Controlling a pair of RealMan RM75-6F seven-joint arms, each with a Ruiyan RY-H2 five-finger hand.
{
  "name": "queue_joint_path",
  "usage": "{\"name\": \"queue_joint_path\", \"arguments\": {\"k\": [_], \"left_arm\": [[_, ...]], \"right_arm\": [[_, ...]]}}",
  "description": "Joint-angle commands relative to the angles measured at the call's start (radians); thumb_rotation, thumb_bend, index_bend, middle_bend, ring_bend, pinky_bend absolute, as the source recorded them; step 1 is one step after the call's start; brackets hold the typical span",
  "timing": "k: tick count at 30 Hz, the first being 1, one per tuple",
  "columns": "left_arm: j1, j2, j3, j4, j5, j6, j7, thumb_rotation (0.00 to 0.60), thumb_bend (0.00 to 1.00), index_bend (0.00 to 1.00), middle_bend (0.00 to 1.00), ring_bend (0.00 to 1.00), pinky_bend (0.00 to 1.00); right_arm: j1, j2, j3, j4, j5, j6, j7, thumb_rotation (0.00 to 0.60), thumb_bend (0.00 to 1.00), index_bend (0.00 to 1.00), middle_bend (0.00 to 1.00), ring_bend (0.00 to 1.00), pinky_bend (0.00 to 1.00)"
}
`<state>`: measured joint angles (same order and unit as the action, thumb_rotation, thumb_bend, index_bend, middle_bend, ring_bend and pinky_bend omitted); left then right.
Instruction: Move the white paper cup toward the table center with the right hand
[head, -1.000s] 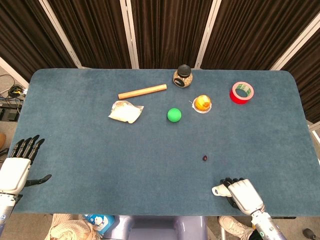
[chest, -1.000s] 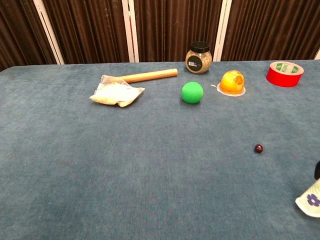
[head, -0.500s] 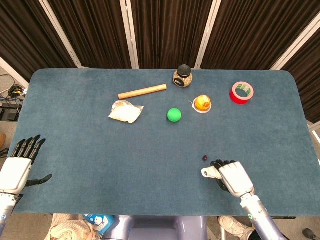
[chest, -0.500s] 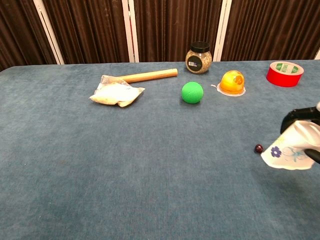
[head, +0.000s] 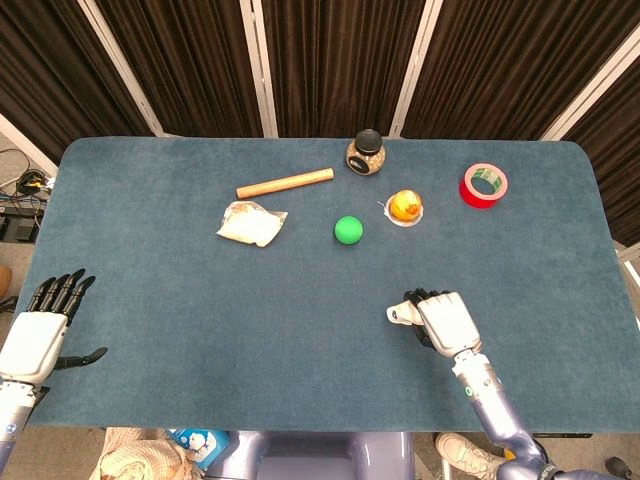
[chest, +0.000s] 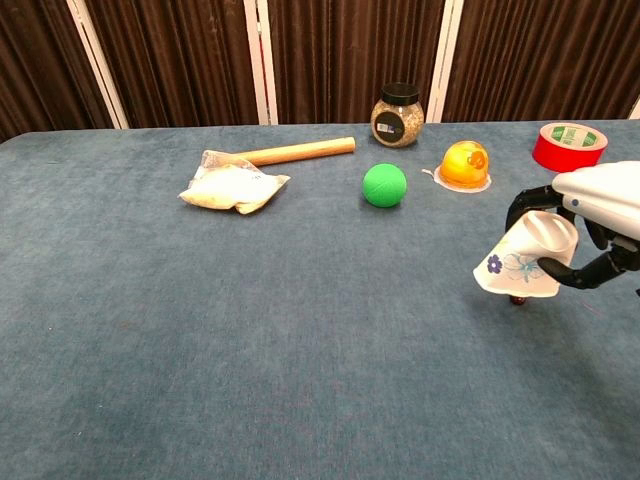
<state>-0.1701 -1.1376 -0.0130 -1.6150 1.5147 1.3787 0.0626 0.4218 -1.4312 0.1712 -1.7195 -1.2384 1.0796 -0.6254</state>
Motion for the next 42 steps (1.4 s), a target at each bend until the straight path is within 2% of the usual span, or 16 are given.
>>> {"name": "queue_joint_path", "arguments": {"k": [1, 9, 13, 17, 19, 22, 25, 30, 34, 42], "left_arm": [[0.000, 0.002, 0.000, -0.002, 0.000, 0.001, -0.002, 0.600, 0.02, 0.00, 0.00, 0.00, 0.02], [0.003, 0.002, 0.003, -0.002, 0.006, 0.008, -0.004, 0.600, 0.02, 0.00, 0.00, 0.00, 0.02], [0.002, 0.001, 0.002, -0.002, 0.004, 0.008, -0.002, 0.600, 0.02, 0.00, 0.00, 0.00, 0.02], [0.001, 0.001, 0.002, -0.002, 0.002, 0.005, -0.003, 0.600, 0.02, 0.00, 0.00, 0.00, 0.02], [0.001, 0.002, 0.003, -0.002, 0.003, 0.006, -0.004, 0.600, 0.02, 0.00, 0.00, 0.00, 0.02], [0.001, 0.002, 0.003, -0.002, 0.003, 0.006, -0.004, 0.600, 0.02, 0.00, 0.00, 0.00, 0.02], [0.001, 0.002, 0.003, -0.003, 0.002, 0.006, -0.004, 0.600, 0.02, 0.00, 0.00, 0.00, 0.02], [0.002, 0.003, 0.003, -0.004, 0.000, 0.007, -0.005, 0.600, 0.02, 0.00, 0.00, 0.00, 0.02], [0.002, 0.003, 0.003, -0.004, 0.000, 0.008, -0.004, 0.600, 0.02, 0.00, 0.00, 0.00, 0.02], [0.005, -0.002, 0.003, 0.000, 0.007, 0.019, -0.005, 0.600, 0.02, 0.00, 0.00, 0.00, 0.02]], "right_arm": [[0.013, -0.017, -0.004, 0.016, 0.017, -0.002, -0.007, 0.600, 0.53, 0.49, 0.42, 0.50, 0.56], [0.030, -0.046, -0.027, 0.065, 0.031, 0.008, -0.025, 0.600, 0.53, 0.46, 0.42, 0.50, 0.56], [0.037, -0.048, -0.031, 0.069, 0.052, 0.010, -0.034, 0.600, 0.53, 0.30, 0.40, 0.46, 0.52], [0.043, -0.048, -0.035, 0.066, 0.066, 0.025, -0.064, 0.600, 0.53, 0.06, 0.24, 0.29, 0.36], [0.046, -0.044, -0.039, 0.055, 0.078, 0.030, -0.084, 0.600, 0.52, 0.01, 0.16, 0.22, 0.29], [0.051, -0.033, -0.049, 0.029, 0.099, 0.036, -0.127, 0.600, 0.48, 0.00, 0.03, 0.08, 0.19], [0.053, -0.018, -0.061, -0.005, 0.119, 0.044, -0.173, 0.600, 0.43, 0.00, 0.00, 0.02, 0.15], [0.047, 0.018, -0.091, -0.074, 0.127, 0.072, -0.219, 0.600, 0.42, 0.00, 0.00, 0.01, 0.13], [0.026, 0.066, -0.124, -0.122, 0.088, 0.109, -0.221, 0.600, 0.42, 0.00, 0.00, 0.00, 0.12], [-0.078, 0.228, -0.212, -0.176, -0.092, 0.235, -0.065, 0.600, 0.42, 0.00, 0.00, 0.00, 0.11]]}}
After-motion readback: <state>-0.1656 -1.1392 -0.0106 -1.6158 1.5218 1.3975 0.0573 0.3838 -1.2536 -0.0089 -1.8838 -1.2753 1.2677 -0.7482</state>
